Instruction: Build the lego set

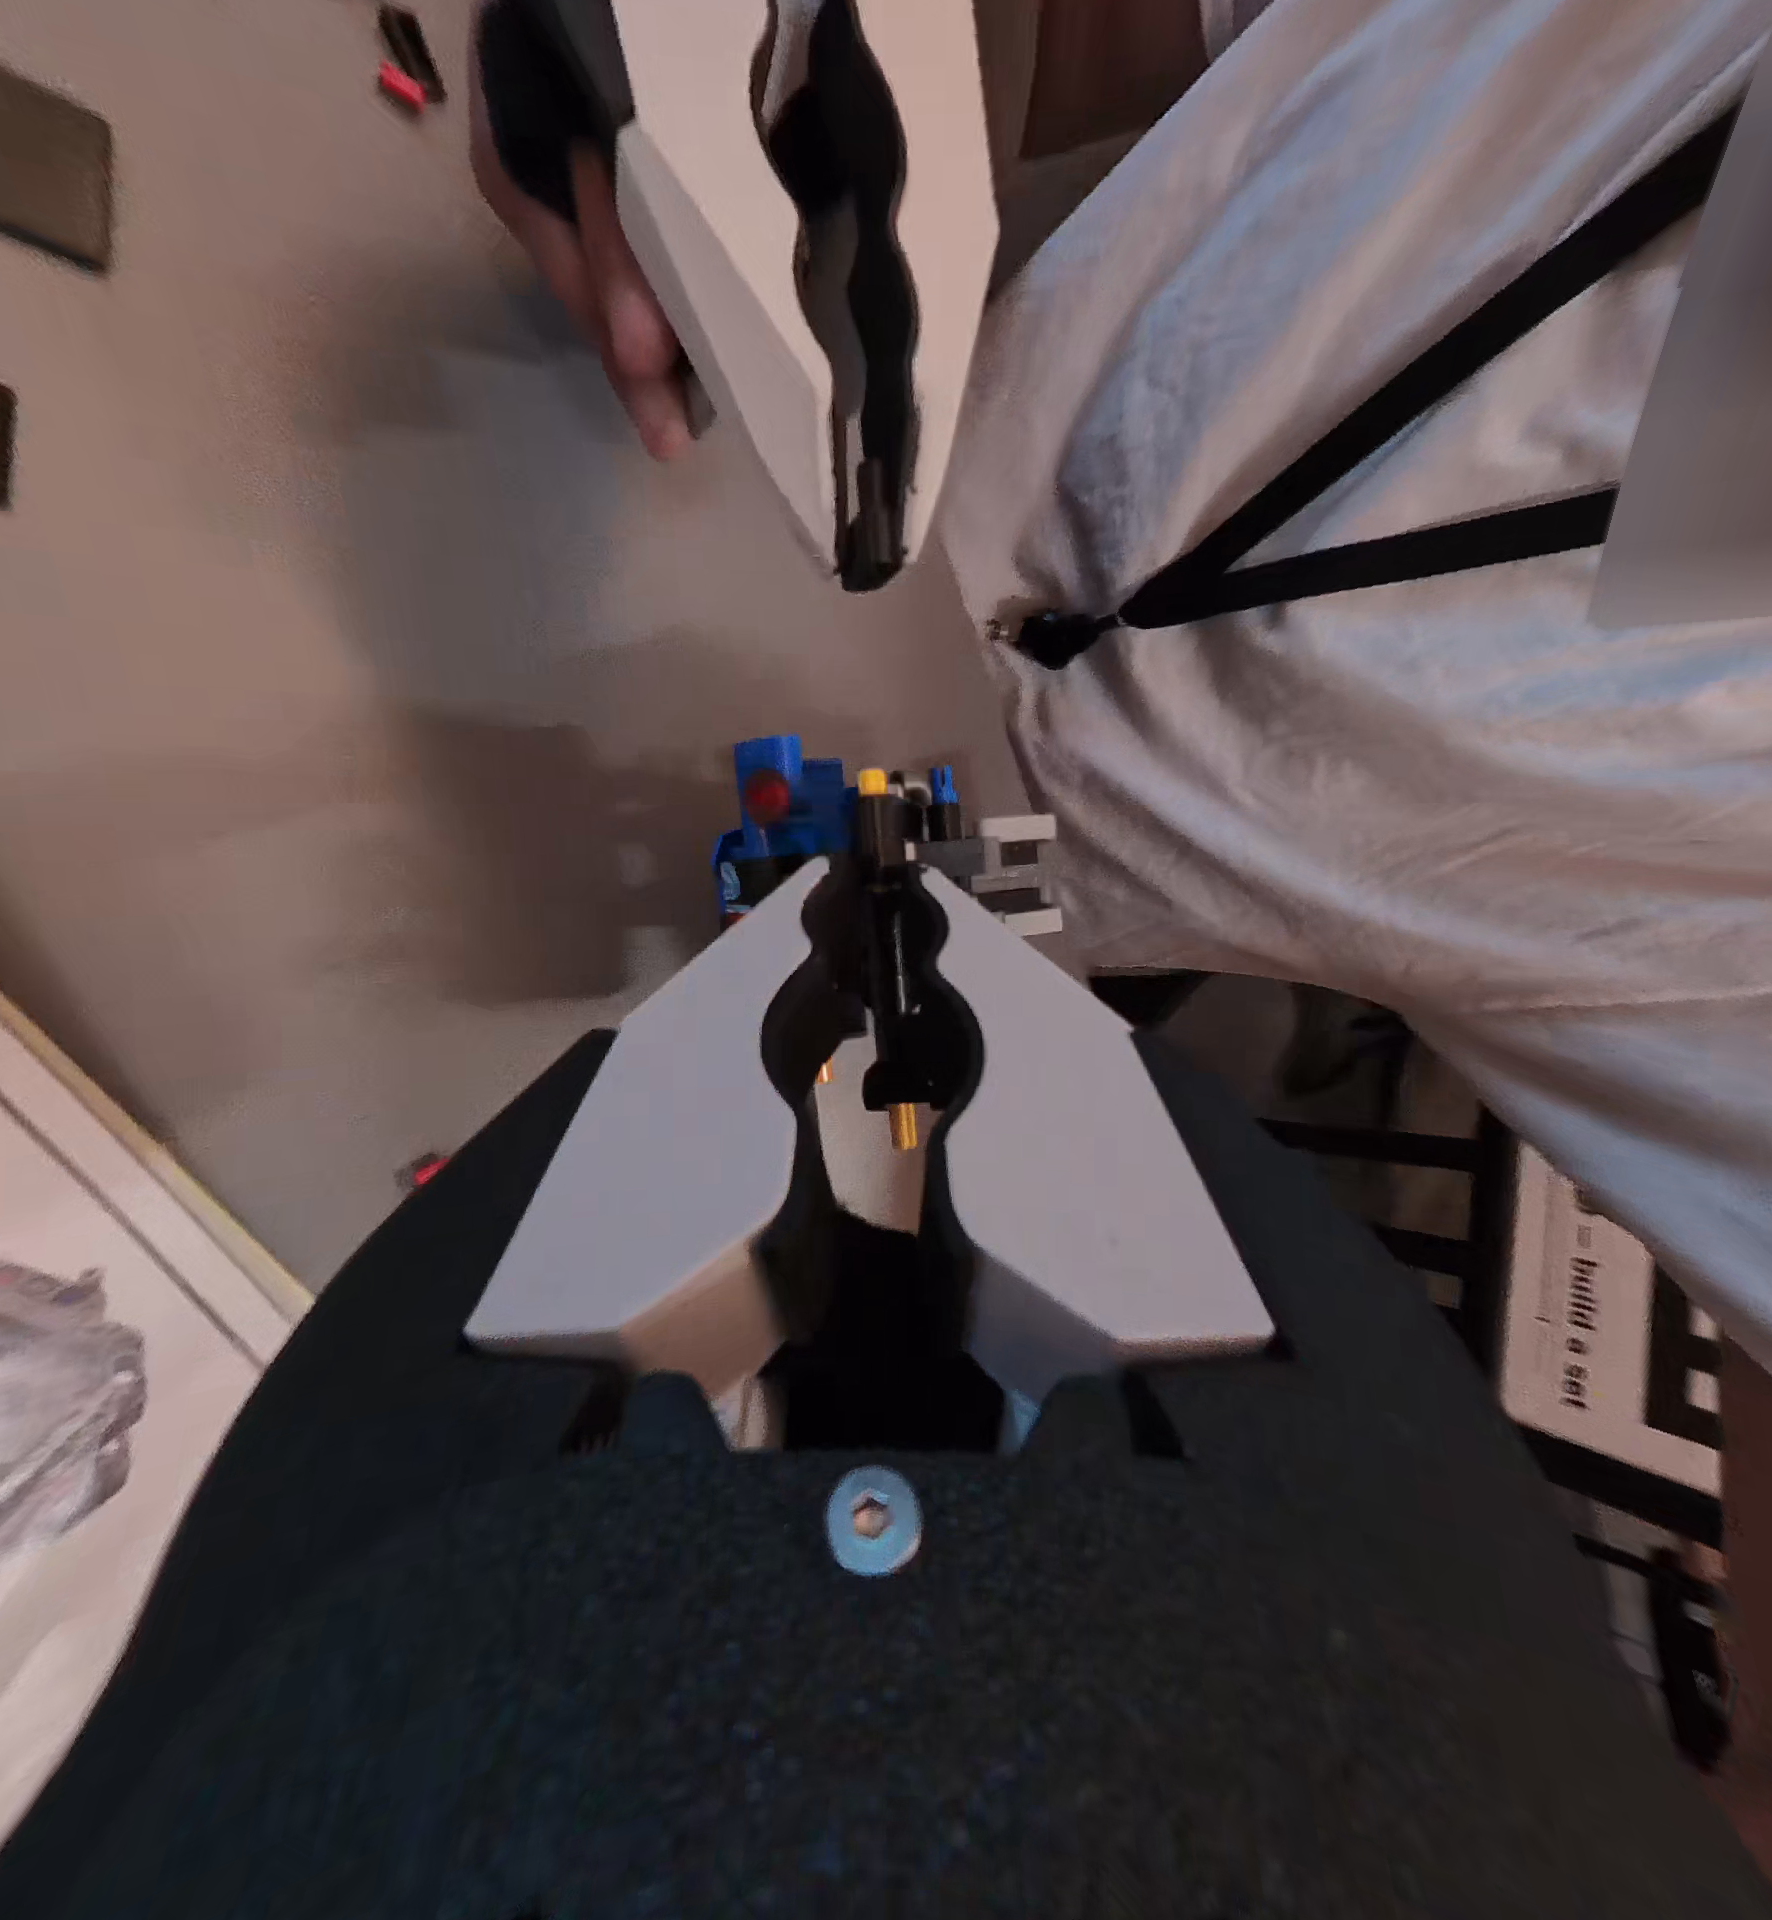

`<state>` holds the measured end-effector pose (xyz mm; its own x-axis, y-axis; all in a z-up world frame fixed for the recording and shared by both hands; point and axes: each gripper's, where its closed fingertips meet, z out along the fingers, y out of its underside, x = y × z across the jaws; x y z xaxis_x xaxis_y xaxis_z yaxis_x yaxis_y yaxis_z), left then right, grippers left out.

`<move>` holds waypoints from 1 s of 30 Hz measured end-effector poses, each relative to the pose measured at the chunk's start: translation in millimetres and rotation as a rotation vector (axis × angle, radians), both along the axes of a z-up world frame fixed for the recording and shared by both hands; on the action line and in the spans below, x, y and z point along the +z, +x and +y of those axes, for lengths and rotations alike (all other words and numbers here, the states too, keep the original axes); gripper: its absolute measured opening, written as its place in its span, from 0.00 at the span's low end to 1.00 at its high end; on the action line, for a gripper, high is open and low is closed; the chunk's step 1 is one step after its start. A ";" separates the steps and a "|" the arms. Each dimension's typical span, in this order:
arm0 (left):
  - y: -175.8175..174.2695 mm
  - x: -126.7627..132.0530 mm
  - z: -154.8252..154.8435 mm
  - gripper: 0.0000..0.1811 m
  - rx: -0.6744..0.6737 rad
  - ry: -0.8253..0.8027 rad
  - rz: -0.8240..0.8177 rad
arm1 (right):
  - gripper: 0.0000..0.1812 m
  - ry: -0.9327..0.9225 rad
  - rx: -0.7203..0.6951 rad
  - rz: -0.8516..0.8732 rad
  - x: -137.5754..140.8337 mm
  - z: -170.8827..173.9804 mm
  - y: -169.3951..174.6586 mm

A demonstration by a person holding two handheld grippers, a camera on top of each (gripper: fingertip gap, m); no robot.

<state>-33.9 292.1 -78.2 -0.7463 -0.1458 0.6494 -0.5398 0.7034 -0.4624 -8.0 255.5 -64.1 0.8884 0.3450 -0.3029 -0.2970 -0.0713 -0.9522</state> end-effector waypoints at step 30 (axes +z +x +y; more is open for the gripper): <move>-41.8 31.2 -31.5 0.03 0.123 0.153 -0.439 | 0.06 0.277 0.119 -0.523 24.8 -6.4 -57.0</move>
